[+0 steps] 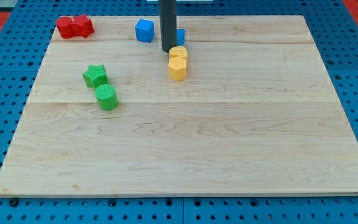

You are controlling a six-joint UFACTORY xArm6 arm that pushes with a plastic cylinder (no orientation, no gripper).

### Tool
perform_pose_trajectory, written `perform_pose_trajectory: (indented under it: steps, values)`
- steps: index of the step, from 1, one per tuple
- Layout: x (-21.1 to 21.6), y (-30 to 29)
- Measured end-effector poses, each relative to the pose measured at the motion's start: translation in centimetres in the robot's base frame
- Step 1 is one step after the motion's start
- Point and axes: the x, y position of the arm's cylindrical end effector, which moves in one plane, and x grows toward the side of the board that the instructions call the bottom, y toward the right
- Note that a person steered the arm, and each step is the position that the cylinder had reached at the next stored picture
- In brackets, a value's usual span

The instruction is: Move the heart to the bottom left of the triangle

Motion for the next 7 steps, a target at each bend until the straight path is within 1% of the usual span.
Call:
perform_pose_trajectory:
  steps: [2, 5, 6, 7]
  values:
    - [0.2, 0.5]
    - [6.8, 1.2]
    - [9.2, 3.1]
    - [9.5, 7.8]
